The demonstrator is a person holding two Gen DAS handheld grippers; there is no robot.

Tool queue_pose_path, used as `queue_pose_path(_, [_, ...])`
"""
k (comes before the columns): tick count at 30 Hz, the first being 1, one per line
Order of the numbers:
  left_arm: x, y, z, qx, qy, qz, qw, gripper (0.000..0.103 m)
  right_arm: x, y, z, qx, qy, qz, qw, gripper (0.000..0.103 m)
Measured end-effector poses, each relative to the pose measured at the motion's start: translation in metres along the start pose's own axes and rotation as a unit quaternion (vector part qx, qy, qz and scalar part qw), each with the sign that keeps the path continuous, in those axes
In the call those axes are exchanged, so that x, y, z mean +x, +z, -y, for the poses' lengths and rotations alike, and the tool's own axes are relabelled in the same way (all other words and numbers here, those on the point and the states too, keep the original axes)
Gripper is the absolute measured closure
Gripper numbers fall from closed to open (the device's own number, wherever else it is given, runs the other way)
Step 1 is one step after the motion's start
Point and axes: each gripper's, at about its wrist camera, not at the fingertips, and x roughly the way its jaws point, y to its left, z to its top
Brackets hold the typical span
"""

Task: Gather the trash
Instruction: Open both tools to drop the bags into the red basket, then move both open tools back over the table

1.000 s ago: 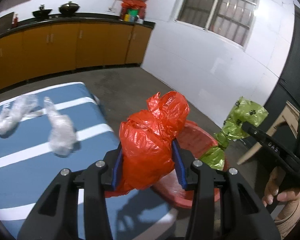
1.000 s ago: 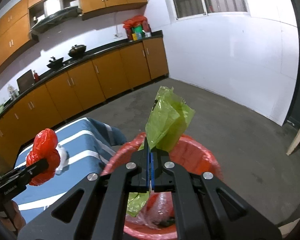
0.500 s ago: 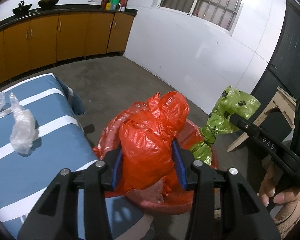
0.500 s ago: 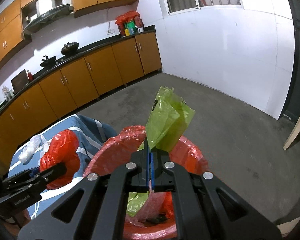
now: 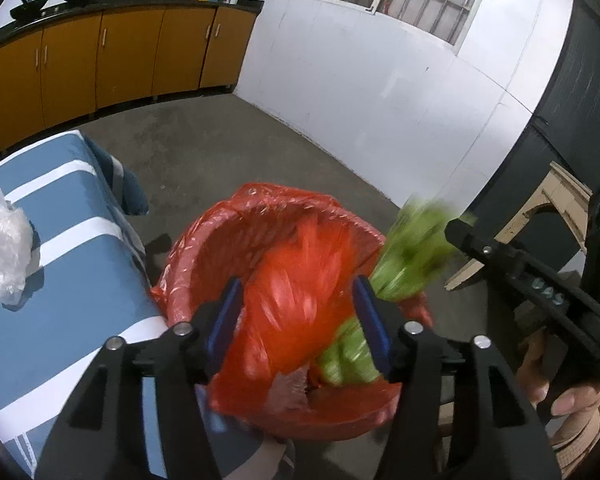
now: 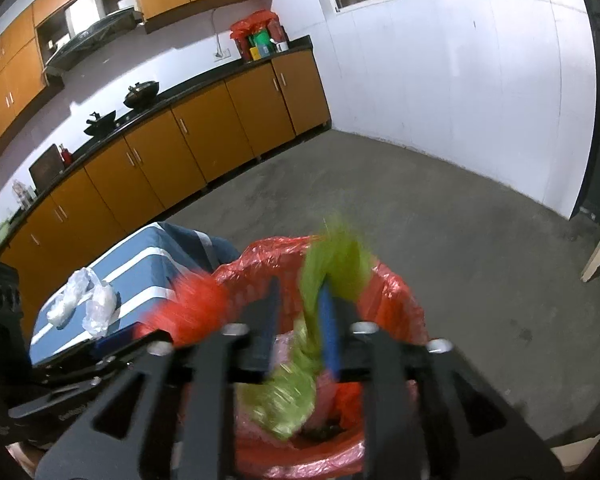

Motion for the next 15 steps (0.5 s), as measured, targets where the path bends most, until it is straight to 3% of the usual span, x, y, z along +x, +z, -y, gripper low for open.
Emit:
queue_pose_path(7, [-0.008, -0.008, -0.021, -0.014, 0.034, 0.01, 0.9993, 0.037, 0.002, -0.001, -0.006, -0.017, -0.016, 0.002, 1.0, 0.066])
queue_pose_path(15, [-0.056, -0.021, -0.071, -0.032, 0.126, 0.057, 0.9899, 0.027, 0.013, -0.003, -0.041, -0.054, 0.003, -0.005, 0.999, 0.066])
